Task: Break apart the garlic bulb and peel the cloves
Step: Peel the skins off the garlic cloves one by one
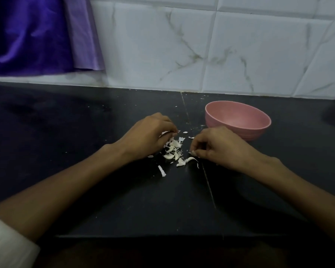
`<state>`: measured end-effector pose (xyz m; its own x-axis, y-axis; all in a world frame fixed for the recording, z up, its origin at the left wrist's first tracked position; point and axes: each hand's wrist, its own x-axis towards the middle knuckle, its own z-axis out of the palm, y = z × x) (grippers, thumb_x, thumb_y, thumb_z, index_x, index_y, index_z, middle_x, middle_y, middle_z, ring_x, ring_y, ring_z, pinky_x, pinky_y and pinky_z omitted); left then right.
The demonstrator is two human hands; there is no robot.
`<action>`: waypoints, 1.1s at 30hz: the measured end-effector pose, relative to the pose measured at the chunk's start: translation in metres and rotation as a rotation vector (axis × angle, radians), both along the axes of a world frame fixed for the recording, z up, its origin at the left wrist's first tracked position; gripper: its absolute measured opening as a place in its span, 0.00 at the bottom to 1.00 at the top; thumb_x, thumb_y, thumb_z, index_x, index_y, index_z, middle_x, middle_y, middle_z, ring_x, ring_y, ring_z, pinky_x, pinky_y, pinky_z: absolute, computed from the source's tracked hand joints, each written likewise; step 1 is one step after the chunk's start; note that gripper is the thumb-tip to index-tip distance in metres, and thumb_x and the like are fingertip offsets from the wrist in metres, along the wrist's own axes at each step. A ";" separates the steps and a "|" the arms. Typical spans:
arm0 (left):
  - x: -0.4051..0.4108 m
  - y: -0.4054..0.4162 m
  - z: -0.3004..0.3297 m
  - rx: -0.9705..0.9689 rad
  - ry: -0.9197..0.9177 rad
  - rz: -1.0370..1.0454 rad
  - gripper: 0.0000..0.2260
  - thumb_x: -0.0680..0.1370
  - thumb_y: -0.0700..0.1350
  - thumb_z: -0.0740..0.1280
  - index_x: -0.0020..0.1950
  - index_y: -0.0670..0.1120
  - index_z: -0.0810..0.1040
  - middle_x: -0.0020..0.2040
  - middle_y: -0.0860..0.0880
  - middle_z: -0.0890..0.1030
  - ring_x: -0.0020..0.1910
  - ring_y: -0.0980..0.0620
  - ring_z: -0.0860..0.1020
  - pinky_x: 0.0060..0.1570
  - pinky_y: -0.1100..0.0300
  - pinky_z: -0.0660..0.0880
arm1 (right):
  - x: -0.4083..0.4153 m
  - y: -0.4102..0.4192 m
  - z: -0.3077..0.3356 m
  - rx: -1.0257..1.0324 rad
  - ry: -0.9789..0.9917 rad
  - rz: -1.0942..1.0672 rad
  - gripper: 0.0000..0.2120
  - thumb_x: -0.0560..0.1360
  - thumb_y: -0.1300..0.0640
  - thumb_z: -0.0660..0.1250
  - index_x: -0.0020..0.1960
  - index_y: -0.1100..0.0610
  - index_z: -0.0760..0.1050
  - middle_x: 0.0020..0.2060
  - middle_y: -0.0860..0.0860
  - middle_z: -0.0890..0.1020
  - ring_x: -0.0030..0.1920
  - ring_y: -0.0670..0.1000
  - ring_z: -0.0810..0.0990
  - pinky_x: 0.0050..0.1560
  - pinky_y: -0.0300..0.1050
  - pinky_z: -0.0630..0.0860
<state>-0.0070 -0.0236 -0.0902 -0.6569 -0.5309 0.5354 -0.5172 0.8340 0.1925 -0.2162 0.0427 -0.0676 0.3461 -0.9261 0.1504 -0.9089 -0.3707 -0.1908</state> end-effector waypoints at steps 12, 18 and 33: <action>-0.003 0.005 0.000 0.011 -0.019 0.007 0.09 0.80 0.43 0.66 0.57 0.44 0.83 0.52 0.48 0.83 0.52 0.49 0.77 0.49 0.48 0.76 | -0.014 -0.003 -0.002 0.001 -0.420 -0.019 0.13 0.77 0.67 0.67 0.59 0.57 0.80 0.37 0.46 0.83 0.36 0.42 0.83 0.32 0.39 0.81; -0.004 0.006 0.002 0.030 -0.040 0.026 0.09 0.79 0.44 0.67 0.59 0.46 0.81 0.53 0.50 0.82 0.54 0.51 0.76 0.51 0.50 0.76 | -0.011 -0.001 -0.001 -0.055 -0.346 0.003 0.09 0.74 0.63 0.73 0.53 0.54 0.84 0.37 0.38 0.80 0.35 0.33 0.79 0.36 0.28 0.75; -0.005 0.008 0.001 0.031 -0.027 0.044 0.10 0.79 0.43 0.67 0.59 0.46 0.81 0.52 0.50 0.82 0.53 0.51 0.76 0.48 0.47 0.77 | 0.013 -0.011 -0.001 -0.097 -0.008 0.060 0.05 0.73 0.56 0.71 0.46 0.50 0.85 0.42 0.46 0.82 0.43 0.48 0.80 0.45 0.52 0.79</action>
<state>-0.0118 -0.0158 -0.0897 -0.6469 -0.5755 0.5003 -0.5585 0.8043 0.2031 -0.2033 0.0317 -0.0683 0.3991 -0.8846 0.2415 -0.8832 -0.4416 -0.1581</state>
